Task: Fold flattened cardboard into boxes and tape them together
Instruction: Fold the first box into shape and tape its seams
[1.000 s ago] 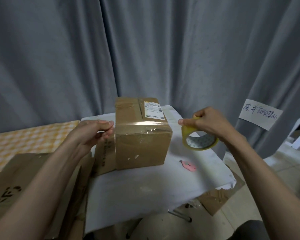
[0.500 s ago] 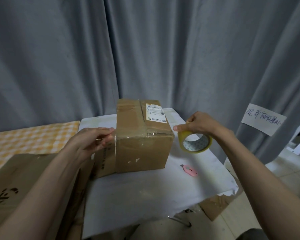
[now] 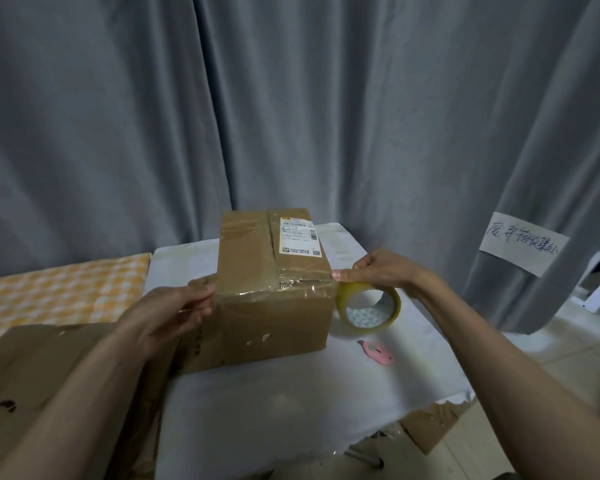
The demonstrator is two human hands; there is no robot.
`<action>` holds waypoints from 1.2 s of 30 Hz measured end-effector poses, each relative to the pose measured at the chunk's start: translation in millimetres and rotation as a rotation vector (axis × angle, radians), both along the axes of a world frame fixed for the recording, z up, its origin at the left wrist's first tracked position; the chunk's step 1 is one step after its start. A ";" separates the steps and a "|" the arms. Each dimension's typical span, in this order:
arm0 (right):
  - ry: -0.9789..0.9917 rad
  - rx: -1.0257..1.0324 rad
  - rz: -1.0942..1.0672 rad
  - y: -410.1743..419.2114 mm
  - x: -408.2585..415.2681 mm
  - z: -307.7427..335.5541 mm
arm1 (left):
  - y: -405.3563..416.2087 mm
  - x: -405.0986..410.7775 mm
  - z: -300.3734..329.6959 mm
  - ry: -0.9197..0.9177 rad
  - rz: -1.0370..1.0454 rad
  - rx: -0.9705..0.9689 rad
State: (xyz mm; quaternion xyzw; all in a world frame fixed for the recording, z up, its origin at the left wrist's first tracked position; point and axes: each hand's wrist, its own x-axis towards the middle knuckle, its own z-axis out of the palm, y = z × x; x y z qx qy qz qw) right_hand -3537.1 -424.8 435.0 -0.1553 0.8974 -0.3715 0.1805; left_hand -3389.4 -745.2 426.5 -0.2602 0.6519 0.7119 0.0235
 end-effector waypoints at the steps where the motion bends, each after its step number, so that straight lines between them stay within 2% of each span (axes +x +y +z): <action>1: -0.008 -0.015 0.013 -2.0 0.8 -1.1 | -1.1 1.8 0.6 0.001 0.000 -0.094; 8: 0.055 -0.032 0.067 -13.3 7.9 -3.7 | 10.8 -5.0 18.3 0.003 0.081 -1.001; 10: 0.075 -0.026 0.058 -12.9 11.0 -3.5 | 25.7 -10.7 22.6 0.091 0.113 -1.229; 11: 0.086 -0.024 0.057 -13.2 12.3 -2.9 | 40.2 -16.7 24.2 0.183 0.092 -1.270; 14: 0.119 -0.030 0.054 -16.9 17.0 -0.2 | 101.7 -49.3 25.6 0.398 -0.194 -1.312; 17: 0.149 -0.012 0.004 -11.9 19.6 -2.8 | 142.2 -82.9 15.2 0.321 -0.564 -1.341; 19: 0.082 -0.089 -0.032 -0.7 21.2 -9.9 | 141.5 -90.7 -0.5 0.302 -0.689 -1.412; 22: -0.064 -0.271 -0.026 10.2 24.4 -20.5 | 125.3 -88.7 -16.6 0.337 -0.717 -1.407; 25: -0.030 -0.334 -0.059 7.1 21.8 -24.2 | 118.7 -86.9 -18.6 0.351 -0.721 -1.377; 30: 0.052 -0.243 -0.036 3.5 13.8 -20.4 | 121.6 -85.9 -18.2 0.342 -0.728 -1.398; 36: -0.013 -0.156 0.022 -2.3 6.2 -25.0 | 120.5 -87.2 -20.8 0.351 -0.720 -1.408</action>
